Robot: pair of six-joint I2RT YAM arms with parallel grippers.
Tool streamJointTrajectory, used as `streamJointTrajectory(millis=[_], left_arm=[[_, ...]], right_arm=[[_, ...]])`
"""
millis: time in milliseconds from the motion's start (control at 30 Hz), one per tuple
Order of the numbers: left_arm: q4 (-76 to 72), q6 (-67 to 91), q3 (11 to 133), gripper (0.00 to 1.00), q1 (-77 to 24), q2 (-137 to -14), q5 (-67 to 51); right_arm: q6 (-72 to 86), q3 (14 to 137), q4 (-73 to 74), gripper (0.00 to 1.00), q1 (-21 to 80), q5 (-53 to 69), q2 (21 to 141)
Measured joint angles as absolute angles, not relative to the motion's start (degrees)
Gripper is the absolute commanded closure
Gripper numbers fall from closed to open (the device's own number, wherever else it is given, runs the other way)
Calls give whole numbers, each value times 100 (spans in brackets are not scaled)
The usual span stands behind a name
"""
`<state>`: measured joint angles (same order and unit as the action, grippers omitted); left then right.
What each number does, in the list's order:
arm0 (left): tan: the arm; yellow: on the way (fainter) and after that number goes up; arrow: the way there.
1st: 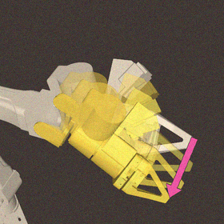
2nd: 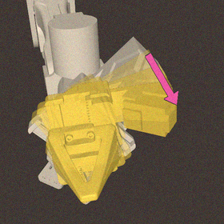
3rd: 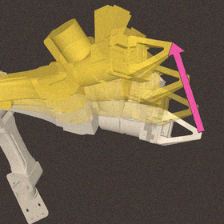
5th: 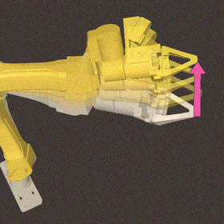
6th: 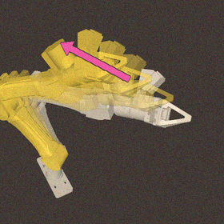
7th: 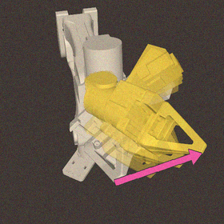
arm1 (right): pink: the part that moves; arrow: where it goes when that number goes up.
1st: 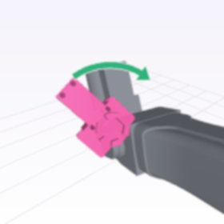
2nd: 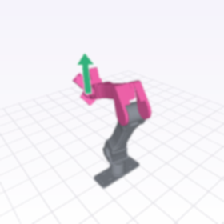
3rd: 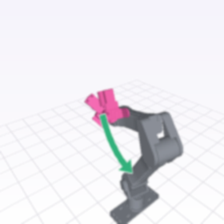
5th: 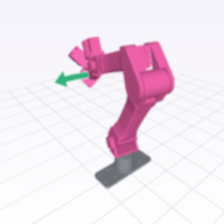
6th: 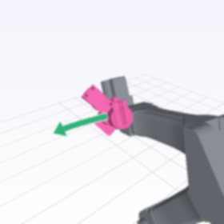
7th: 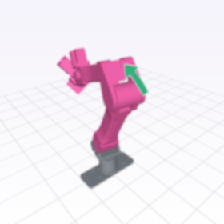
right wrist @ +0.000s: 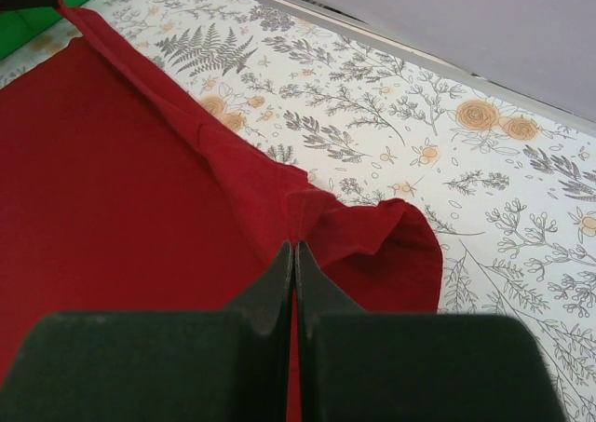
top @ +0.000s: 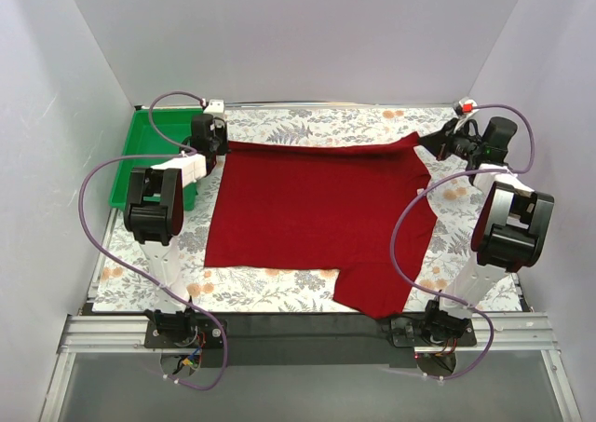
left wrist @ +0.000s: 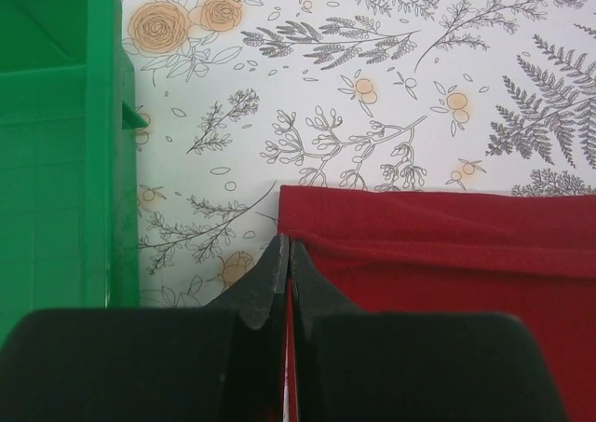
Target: Fold and stack the t-shirts
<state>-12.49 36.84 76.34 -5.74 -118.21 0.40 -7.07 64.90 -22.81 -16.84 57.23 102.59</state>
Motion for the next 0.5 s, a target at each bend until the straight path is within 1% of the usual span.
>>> streamJointTrajectory(millis=[233, 500], left_arm=[[-1267, 3684, 7424, 100, -574, -11507, 86], [-1411, 3686, 7286, 100, -572, -11454, 102]], right_arm=[[-733, 6226, -2292, 99, -1802, 5769, 9926], [-799, 5784, -2292, 99, -1865, 5892, 9592]])
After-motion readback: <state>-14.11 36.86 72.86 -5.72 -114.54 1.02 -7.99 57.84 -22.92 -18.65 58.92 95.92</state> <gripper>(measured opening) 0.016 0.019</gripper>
